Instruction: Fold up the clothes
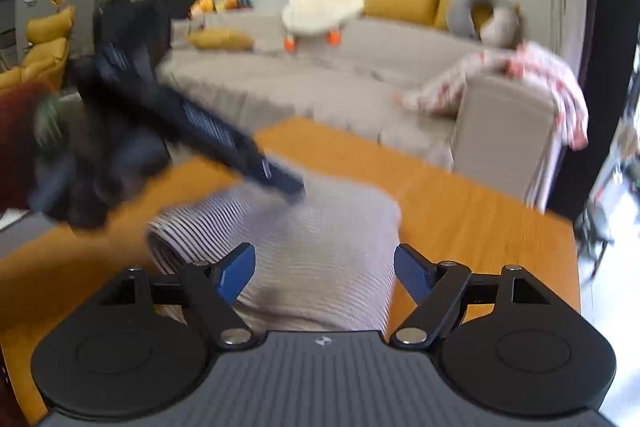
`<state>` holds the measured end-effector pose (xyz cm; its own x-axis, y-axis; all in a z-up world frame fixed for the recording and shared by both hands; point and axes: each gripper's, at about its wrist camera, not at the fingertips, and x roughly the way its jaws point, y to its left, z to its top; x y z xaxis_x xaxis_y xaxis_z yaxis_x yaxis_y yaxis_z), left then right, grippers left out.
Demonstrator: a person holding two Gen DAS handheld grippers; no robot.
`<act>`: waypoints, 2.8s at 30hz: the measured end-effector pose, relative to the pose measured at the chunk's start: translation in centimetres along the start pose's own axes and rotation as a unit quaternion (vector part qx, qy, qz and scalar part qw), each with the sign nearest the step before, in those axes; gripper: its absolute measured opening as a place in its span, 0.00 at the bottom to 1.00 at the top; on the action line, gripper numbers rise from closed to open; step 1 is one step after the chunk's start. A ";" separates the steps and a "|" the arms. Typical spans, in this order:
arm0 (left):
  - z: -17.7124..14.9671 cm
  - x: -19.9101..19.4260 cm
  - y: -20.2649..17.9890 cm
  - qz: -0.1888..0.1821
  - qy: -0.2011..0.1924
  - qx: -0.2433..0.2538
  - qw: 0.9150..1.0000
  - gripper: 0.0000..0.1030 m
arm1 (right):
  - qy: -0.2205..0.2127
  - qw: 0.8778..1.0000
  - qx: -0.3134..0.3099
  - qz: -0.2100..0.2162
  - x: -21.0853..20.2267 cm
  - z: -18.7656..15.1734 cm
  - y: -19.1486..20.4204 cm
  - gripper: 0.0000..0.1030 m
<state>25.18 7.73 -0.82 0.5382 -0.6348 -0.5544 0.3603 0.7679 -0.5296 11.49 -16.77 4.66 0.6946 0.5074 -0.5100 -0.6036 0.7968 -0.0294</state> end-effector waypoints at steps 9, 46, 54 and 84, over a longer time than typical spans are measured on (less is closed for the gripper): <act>-0.2 -3.3 -0.8 0.034 -0.014 -0.023 0.999 0.77 | 0.050 0.994 -0.039 0.092 4.0 -2.1 5.0 0.73; -6.7 -3.0 -1.9 0.019 0.055 0.024 0.998 0.65 | 0.004 0.957 0.253 0.142 6.6 2.4 -11.7 0.61; -6.9 -2.4 -2.2 0.012 0.053 0.025 0.998 0.66 | 0.085 0.973 0.211 0.036 7.9 -0.5 -11.0 0.63; -5.0 -2.6 -3.2 0.032 0.054 0.035 0.997 0.56 | 0.090 0.961 0.251 0.066 5.8 -3.5 -9.1 0.80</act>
<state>18.82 6.53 -0.88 0.4778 -0.5871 -0.6535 0.3815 0.8087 -0.4476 19.67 -22.20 -1.01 0.5188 0.5859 -0.6226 -0.3851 0.8103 0.4416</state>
